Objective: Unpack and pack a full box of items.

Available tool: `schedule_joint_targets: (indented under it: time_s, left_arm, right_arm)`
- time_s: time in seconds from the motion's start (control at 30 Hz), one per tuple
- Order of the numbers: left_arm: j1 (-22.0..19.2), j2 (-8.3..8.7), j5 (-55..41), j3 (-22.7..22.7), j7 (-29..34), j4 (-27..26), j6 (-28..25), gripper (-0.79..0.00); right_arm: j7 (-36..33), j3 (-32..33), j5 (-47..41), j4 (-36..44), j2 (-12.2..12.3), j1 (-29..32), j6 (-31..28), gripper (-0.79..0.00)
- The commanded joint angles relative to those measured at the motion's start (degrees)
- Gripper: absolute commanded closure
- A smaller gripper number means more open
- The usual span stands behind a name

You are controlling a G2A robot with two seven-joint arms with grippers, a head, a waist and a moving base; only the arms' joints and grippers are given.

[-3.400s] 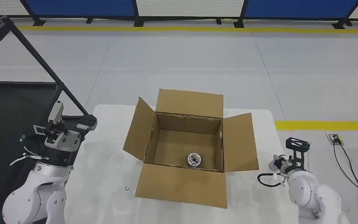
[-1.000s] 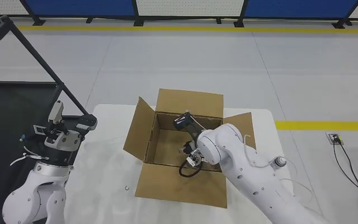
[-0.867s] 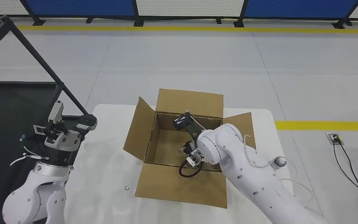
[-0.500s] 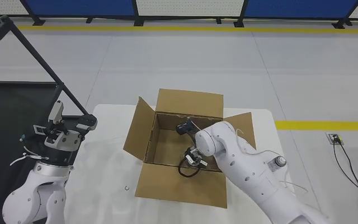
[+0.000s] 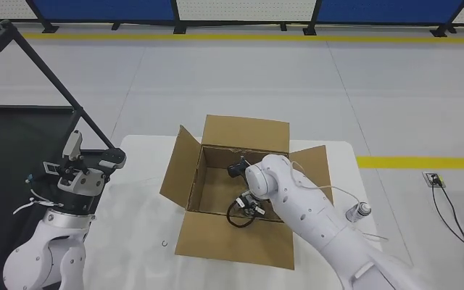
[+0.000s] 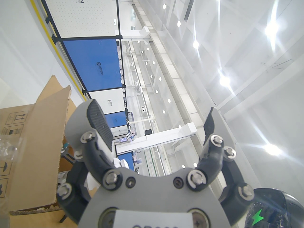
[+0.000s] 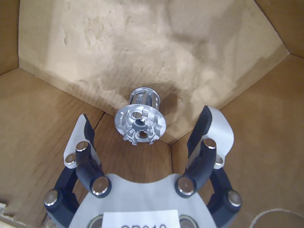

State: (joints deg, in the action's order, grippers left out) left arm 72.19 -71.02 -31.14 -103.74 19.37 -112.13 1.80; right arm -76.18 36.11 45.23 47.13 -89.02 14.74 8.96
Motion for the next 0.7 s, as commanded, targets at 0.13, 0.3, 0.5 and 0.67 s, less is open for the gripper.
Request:
schedule_joint_targets:
  time_s: [0.13, 0.3, 0.5, 0.67]
  left_arm:
    - [0.00, 0.00, 0.00, 0.00, 0.00, 0.00, 0.00, -0.785]
    - [0.00, 0.00, 0.00, 0.00, 0.00, 0.00, 0.00, -0.785]
    - [0.00, 0.00, 0.00, 0.00, 0.00, 0.00, 0.00, -0.785]
    - [0.00, 0.00, 0.00, 0.00, 0.00, 0.00, 0.00, -0.785]
  right_arm:
    - [0.15, -0.19, -0.22, -2.83, -0.73, -0.31, -0.76, -0.477]
    - [0.05, -0.23, 0.00, -3.74, -1.15, -0.37, -1.13, 0.000]
    - [0.87, 0.49, 0.17, -3.34, -1.28, -0.47, -1.88, 0.000]
    - [1.39, 2.10, 1.62, 0.45, -0.50, 0.01, -1.45, 0.000]
